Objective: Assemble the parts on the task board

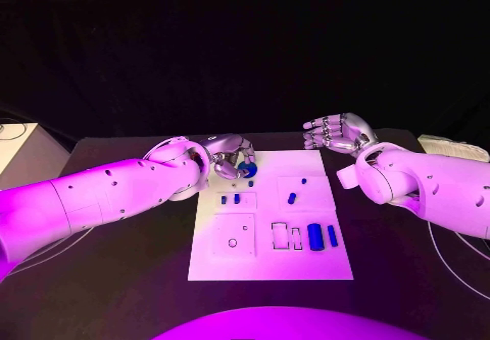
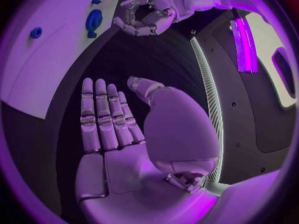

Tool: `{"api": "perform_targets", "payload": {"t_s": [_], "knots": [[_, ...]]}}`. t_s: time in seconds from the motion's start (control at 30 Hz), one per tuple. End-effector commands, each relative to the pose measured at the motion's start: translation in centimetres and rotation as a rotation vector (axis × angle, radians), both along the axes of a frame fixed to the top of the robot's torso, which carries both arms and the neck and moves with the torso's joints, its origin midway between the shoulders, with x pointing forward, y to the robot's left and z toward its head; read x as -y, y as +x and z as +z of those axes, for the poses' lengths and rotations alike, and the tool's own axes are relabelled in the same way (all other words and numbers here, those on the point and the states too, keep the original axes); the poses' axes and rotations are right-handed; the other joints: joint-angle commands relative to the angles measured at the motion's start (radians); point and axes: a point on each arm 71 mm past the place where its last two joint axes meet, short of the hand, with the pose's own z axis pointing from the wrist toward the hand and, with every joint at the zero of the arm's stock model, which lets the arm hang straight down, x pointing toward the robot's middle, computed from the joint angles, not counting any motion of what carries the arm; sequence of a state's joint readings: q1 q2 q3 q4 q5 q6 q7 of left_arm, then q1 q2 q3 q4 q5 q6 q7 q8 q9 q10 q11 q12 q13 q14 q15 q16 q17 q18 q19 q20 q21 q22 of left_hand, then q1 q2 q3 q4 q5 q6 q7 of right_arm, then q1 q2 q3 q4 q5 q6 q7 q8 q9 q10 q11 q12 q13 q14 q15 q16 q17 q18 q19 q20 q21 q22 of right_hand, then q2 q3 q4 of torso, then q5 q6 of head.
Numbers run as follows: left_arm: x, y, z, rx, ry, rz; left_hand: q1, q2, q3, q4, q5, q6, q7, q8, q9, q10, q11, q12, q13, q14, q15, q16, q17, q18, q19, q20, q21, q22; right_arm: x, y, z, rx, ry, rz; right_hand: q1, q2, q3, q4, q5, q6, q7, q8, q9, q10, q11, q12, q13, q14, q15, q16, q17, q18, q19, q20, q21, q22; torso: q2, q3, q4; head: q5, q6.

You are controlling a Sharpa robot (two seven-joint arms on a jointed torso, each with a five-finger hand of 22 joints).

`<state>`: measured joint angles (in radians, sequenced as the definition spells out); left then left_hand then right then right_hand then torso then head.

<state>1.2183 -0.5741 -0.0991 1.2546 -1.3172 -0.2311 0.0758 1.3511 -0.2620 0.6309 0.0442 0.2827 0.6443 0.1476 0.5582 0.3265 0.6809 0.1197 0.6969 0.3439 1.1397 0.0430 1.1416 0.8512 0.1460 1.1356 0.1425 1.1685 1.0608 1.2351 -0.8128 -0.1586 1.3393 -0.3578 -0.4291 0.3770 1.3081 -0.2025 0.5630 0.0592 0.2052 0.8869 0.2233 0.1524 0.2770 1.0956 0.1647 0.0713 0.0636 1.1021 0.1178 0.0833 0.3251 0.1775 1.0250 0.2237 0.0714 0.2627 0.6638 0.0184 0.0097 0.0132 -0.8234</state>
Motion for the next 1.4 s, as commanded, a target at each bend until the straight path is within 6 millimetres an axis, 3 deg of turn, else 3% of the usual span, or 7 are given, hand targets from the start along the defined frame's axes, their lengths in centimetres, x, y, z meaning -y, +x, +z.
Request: {"api": "perform_targets", "payload": {"t_s": [0.03, 0.33, 0.57, 0.73, 1.4], "knots": [[0.8, -0.3, -0.4, 0.057, 0.109, -0.078, -0.006, -0.01, -0.014, 0.0, -0.004, 0.017, -0.007, -0.009, -0.01, 0.008, -0.007, -0.009, -0.015, 0.006, -0.01, 0.012, -0.003, -0.01, 0.0, -0.008, 0.001, 0.005, -0.3, 0.0, 0.0, 0.002, 0.002, 0.02, -0.005, 0.006, 0.001, -0.003, 0.0, 0.003, 0.004, -0.006, -0.001, -0.006, 0.003, -0.006, -0.001, 0.001, 0.003, -0.004, -0.002, 0.005, 0.004, 0.002, -0.005, -0.003, 0.001, -0.0007, -0.0004, -0.002, 0.0], [1.9, -0.2, -1.4, 0.028, 0.199, -0.127, -0.028, -0.019, -0.062, 0.01, -0.014, 0.033, -0.01, -0.031, -0.029, 0.021, -0.014, -0.017, -0.041, 0.013, -0.017, 0.031, -0.014, -0.012, 0.004, -0.015, 0.001, 0.008, -0.3, 0.1, 0.1, 0.02, -0.002, 0.001, -0.005, 0.006, 0.0, -0.003, 0.0, 0.003, 0.004, -0.006, -0.001, -0.006, 0.003, -0.006, -0.001, 0.001, 0.003, -0.004, -0.003, 0.005, 0.004, 0.002, -0.005, -0.003, 0.0, -0.0016, 0.0004, 0.0, -0.004], [2.6, 0.1, -1.7, 0.026, 0.223, -0.138, -0.021, -0.011, -0.075, 0.009, -0.019, 0.051, -0.007, -0.035, -0.034, 0.03, -0.013, -0.017, -0.05, 0.026, -0.011, 0.05, -0.004, -0.014, 0.007, -0.013, 0.001, 0.009, -0.6, 0.1, 0.2, 0.027, -0.002, -0.001, -0.004, 0.005, 0.0, -0.003, 0.0, 0.003, 0.004, -0.006, -0.001, -0.007, 0.003, -0.006, -0.001, 0.0, 0.003, -0.004, -0.003, 0.005, 0.004, 0.002, -0.005, -0.004, -0.001, -0.0003, -0.0003, 0.0, -0.007], [2.7, 0.3, -1.8, 0.025, 0.239, -0.14, -0.001, 0.005, -0.067, 0.003, -0.019, 0.083, -0.007, -0.043, -0.041, 0.061, -0.013, -0.008, -0.059, 0.049, -0.007, 0.084, 0.019, -0.019, 0.029, -0.009, 0.021, 0.032, -0.6, 0.1, 0.2, 0.027, -0.002, 0.0, -0.004, 0.005, 0.0, -0.003, 0.0, 0.003, 0.004, -0.006, -0.001, -0.007, 0.003, -0.006, -0.001, 0.0, 0.003, -0.004, -0.003, 0.005, 0.004, 0.002, -0.005, -0.004, -0.001, -0.0003, -0.0001, -0.001, -0.007], [2.7, 0.3, -3.4, -0.019, 0.287, -0.157, 0.005, 0.009, -0.048, -0.003, -0.02, 0.13, -0.017, -0.072, -0.054, 0.109, -0.024, -0.024, -0.088, 0.074, -0.017, 0.127, 0.042, -0.025, 0.053, -0.017, 0.047, 0.062, -0.7, 0.1, 0.4, 0.025, 0.0, 0.004, -0.005, 0.006, 0.0, -0.003, 0.0, 0.003, 0.004, -0.007, -0.002, -0.007, 0.003, -0.006, -0.001, 0.001, 0.003, -0.004, -0.005, 0.005, 0.004, 0.002, -0.005, -0.006, -0.001, 0.0002, -0.0002, -0.007, -0.02]]}}
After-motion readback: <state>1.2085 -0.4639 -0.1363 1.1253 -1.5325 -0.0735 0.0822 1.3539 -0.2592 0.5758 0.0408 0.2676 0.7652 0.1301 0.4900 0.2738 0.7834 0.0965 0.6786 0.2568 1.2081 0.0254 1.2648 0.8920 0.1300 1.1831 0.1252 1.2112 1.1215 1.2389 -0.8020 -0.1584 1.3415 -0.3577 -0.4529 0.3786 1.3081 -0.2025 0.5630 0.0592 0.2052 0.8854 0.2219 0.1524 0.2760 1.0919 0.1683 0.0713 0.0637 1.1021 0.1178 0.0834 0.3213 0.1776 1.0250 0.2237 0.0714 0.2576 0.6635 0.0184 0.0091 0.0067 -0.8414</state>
